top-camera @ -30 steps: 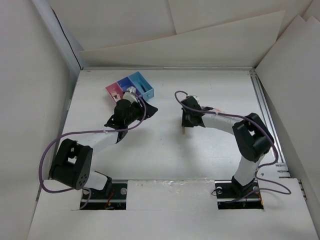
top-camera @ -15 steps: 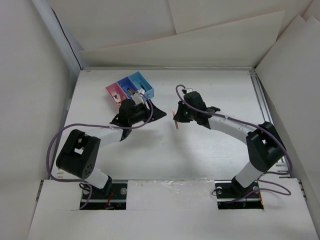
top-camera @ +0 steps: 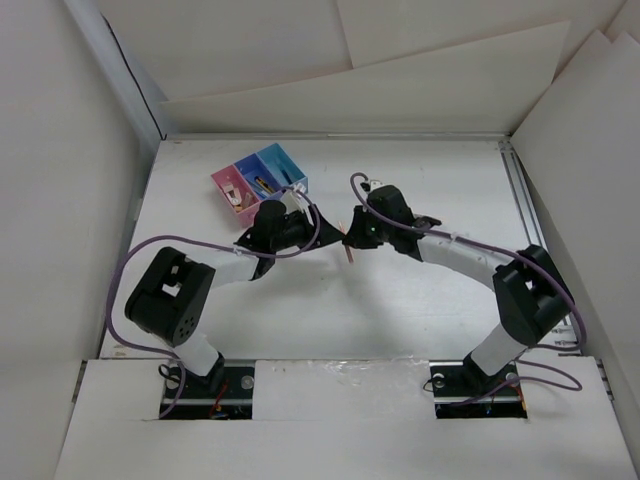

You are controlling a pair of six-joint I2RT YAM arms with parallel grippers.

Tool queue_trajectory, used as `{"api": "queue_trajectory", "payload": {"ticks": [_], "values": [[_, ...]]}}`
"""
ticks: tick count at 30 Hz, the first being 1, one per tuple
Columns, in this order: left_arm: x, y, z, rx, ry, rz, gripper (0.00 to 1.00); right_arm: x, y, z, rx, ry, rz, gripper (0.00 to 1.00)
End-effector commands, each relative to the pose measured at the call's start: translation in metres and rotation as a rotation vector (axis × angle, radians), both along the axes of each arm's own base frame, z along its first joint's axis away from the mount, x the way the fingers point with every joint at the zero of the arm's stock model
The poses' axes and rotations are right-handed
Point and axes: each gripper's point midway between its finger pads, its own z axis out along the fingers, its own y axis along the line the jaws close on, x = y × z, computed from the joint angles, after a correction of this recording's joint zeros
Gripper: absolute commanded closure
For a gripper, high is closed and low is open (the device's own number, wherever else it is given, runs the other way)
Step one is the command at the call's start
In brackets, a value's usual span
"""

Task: Sort the stationery into containers
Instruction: Pick up the pen from the center of the board.

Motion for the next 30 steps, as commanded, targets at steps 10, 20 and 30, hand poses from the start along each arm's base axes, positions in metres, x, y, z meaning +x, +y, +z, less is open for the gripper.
{"api": "queue_trajectory", "payload": {"ticks": [10,20,30], "values": [[0.019,-0.013,0.014,-0.021,-0.051,0.026,0.60,-0.005,0.012,0.032,0.083,-0.079,0.044,1.00],[0.020,-0.022,0.011,-0.040,-0.039,0.005,0.75,-0.008,0.017,0.031,0.101,-0.066,0.074,1.00],[0.028,-0.022,0.023,-0.063,-0.062,0.039,1.00,-0.008,0.017,0.027,0.095,-0.059,0.073,0.86]]}}
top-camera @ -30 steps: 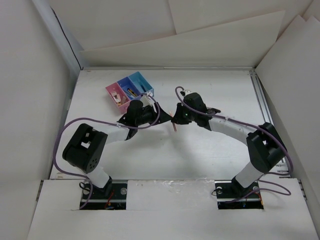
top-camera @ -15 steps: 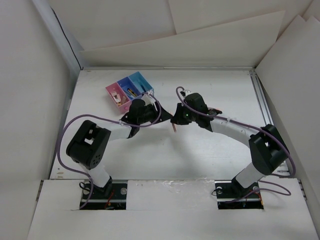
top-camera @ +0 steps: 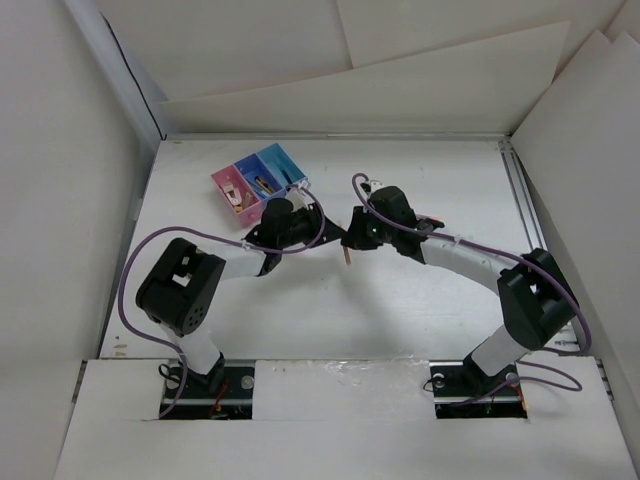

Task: Sort the stationery into containers
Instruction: Pick up the pen from the center of the board, then place the pen in the storage box.

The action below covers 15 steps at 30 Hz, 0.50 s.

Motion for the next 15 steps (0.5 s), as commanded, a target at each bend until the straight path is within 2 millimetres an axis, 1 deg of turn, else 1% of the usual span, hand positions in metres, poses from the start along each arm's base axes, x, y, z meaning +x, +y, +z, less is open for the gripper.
{"api": "queue_trajectory", "payload": {"ticks": [1,2,3,4,5,6,7,8,9,10,11,12,13,14,15], "values": [[0.015,-0.007,0.032,-0.040,-0.089,0.012,1.00,0.001,0.011,0.018,0.054,-0.050,0.032,0.79],[0.019,-0.007,0.036,-0.040,-0.094,0.023,1.00,0.001,0.011,0.024,0.062,-0.061,0.032,0.68],[0.020,-0.008,0.038,-0.034,-0.101,0.020,1.00,0.000,0.011,0.030,0.070,-0.074,0.032,0.64],[0.024,-0.008,0.040,-0.030,-0.103,0.032,1.00,0.001,0.006,0.030,0.069,-0.073,0.023,0.61],[0.031,-0.004,0.045,-0.034,-0.110,0.045,1.00,0.000,0.006,0.037,0.080,-0.088,0.023,0.59],[0.034,-0.005,0.050,-0.037,-0.120,0.054,1.00,-0.002,0.004,0.036,0.079,-0.087,0.023,0.54],[0.043,0.001,0.055,-0.041,-0.134,0.080,1.00,-0.003,0.004,0.041,0.085,-0.096,0.023,0.52],[0.049,0.005,0.049,-0.020,-0.116,0.090,1.00,-0.002,0.000,0.042,0.086,-0.099,0.014,0.51],[0.067,0.014,0.060,-0.022,-0.133,0.135,1.00,-0.003,-0.002,0.050,0.101,-0.120,0.014,0.51],[0.080,0.022,0.066,-0.005,-0.153,0.179,1.00,-0.003,-0.003,0.056,0.105,-0.134,0.006,0.50],[0.089,0.030,0.061,0.025,-0.133,0.211,1.00,-0.004,-0.007,0.055,0.099,-0.139,-0.005,0.50],[0.110,0.045,0.072,0.024,-0.149,0.267,1.00,-0.002,-0.011,0.064,0.117,-0.165,-0.016,0.50],[0.120,0.055,0.079,0.024,-0.160,0.301,1.00,-0.002,-0.013,0.065,0.123,-0.170,-0.032,0.50],[0.131,0.064,0.079,0.030,-0.158,0.333,1.00,0.000,-0.017,0.070,0.129,-0.181,-0.043,0.50],[0.141,0.075,0.077,0.037,-0.149,0.357,1.00,0.002,-0.021,0.065,0.131,-0.172,-0.058,0.50]]}}
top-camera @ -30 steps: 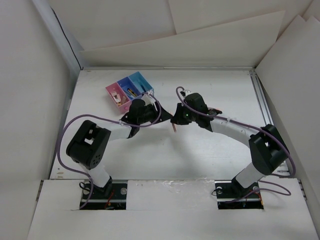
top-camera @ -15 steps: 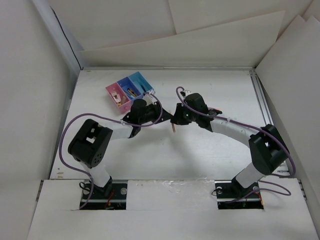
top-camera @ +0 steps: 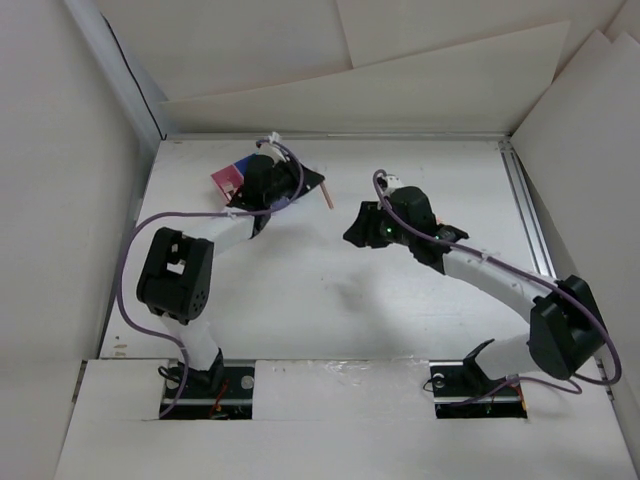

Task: Sort the stationery into containers
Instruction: Place the pen in the storage box.

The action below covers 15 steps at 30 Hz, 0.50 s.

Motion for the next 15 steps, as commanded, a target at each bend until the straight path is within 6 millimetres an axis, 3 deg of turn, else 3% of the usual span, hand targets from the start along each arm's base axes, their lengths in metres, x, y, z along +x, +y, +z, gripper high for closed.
{"api": "queue_trajectory", "payload": {"ticks": [1,4,7,9,15], "values": [[0.052,0.050,0.026,0.008,-0.048,0.161,1.00,0.012,-0.008,0.021,0.055,-0.080,-0.049,0.49],[0.092,0.088,0.027,0.039,-0.015,0.292,1.00,0.020,-0.017,0.021,0.062,-0.072,-0.091,0.49],[0.113,0.113,0.015,0.084,0.019,0.365,1.00,0.026,-0.028,0.017,0.062,-0.056,-0.138,0.49],[0.128,0.129,0.025,0.105,-0.004,0.402,1.00,0.028,-0.031,0.017,0.074,-0.045,-0.156,0.49],[0.153,0.148,-0.003,0.186,0.058,0.457,1.00,0.034,-0.046,0.016,0.076,-0.043,-0.206,0.49]]}}
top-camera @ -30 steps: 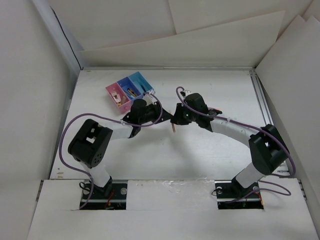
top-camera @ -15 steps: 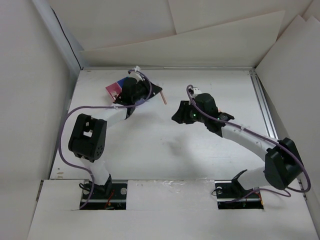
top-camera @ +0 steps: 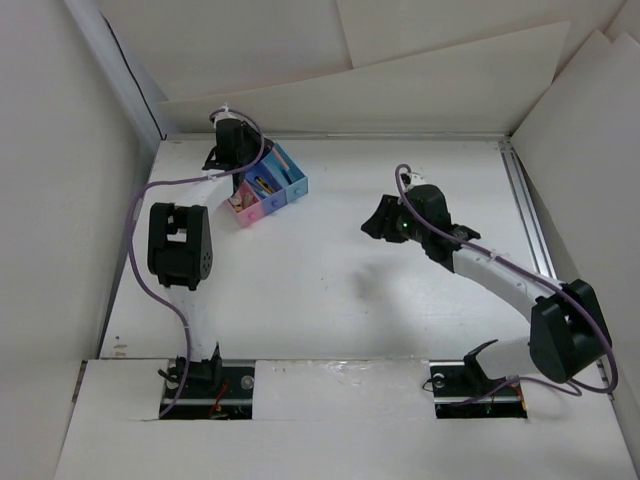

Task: Sort the stationery into containers
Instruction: Place the pen in the storage box.

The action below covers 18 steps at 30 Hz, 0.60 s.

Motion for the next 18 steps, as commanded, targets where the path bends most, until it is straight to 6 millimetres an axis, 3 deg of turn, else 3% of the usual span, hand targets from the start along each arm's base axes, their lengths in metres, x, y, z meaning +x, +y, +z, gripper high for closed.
{"api": "queue_trajectory", "payload": {"ticks": [1,2,4,9,11,15,18], "values": [[0.008,0.007,-0.004,0.056,0.020,0.022,0.98,0.008,-0.002,0.020,0.039,-0.060,-0.029,0.49],[0.009,0.007,0.000,0.054,0.011,0.022,0.98,0.008,-0.002,0.020,0.039,-0.060,-0.029,0.49],[0.010,0.007,-0.014,0.058,0.035,0.022,0.95,0.011,-0.006,0.020,0.035,-0.063,-0.047,0.49],[0.013,0.008,-0.019,0.062,0.036,0.031,0.80,0.017,-0.014,0.019,0.028,-0.065,-0.088,0.50],[0.012,0.005,-0.019,0.075,0.033,0.027,0.69,0.017,-0.017,0.014,0.021,-0.056,-0.110,0.50],[0.010,0.005,-0.017,0.083,0.028,0.024,0.56,0.023,-0.032,0.011,0.010,-0.048,-0.183,0.60],[0.001,0.003,-0.009,0.085,0.017,0.023,0.55,0.032,-0.053,0.012,0.005,-0.047,-0.265,0.78]]}}
